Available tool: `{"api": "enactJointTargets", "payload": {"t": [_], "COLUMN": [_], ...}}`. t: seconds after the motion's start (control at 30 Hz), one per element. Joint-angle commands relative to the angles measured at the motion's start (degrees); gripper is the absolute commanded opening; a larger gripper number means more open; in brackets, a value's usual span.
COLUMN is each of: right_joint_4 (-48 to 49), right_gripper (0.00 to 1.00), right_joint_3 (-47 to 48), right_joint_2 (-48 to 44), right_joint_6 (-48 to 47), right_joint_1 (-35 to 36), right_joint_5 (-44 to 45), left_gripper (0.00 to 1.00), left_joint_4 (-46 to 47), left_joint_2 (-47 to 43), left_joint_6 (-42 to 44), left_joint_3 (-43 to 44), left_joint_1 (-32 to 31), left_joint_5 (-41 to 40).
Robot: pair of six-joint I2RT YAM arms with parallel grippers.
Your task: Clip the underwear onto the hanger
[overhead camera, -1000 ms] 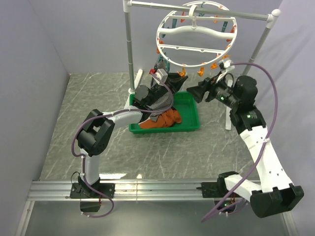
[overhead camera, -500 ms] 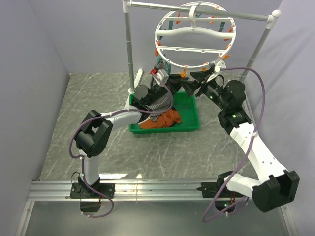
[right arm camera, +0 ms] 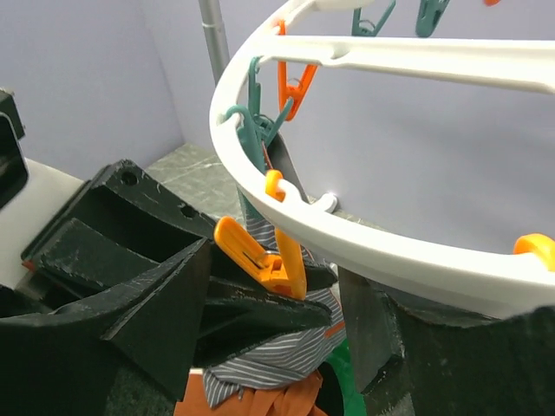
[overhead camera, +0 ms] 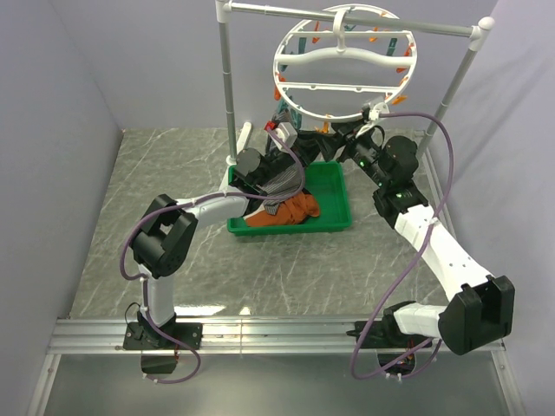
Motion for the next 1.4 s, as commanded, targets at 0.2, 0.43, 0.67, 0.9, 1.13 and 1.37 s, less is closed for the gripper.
{"api": "enactJointTargets", "payload": {"t": [0.2, 0.43, 0.67, 0.9, 1.13, 1.37], "right_joint_4": [7.3, 5.2, 1.2, 0.3, -1.4, -2.3], "right_gripper": [0.66, 0.58, 0.54, 0.1, 0.0, 0.0], "right_joint_3": [0.8, 1.5, 2.4, 3.5, 5.7, 6.1], "right_joint_2": [0.2, 0.8, 1.4, 1.6, 1.4, 1.2], "right_joint_6": [-3.1, -5.6, -8.2, -6.2, -1.3, -0.2], "right_joint_1": [2.5, 3.9, 4.0, 3.9, 3.7, 3.6], "right_joint_5": [6.7, 10.2, 10.5, 11.0, 9.5, 10.2], "left_gripper": [0.0, 0.0, 0.0, 0.09, 0.42, 0.66], "left_joint_4": [-0.4, -3.4, -4.6, -4.7, -8.3, -27.9], "left_joint_2": [-2.7, -2.7, -2.7, -3.9, -8.8, -18.3], "left_joint_6": [0.9, 1.3, 2.3, 2.7, 2.3, 8.4], "left_joint_3": [1.0, 2.0, 2.8, 1.3, -2.8, -6.6], "left_joint_1": [-0.6, -0.9, -1.1, -1.2, 0.3, 4.9], "left_joint_5": [3.2, 3.6, 3.9, 3.5, 4.8, 14.4]}}
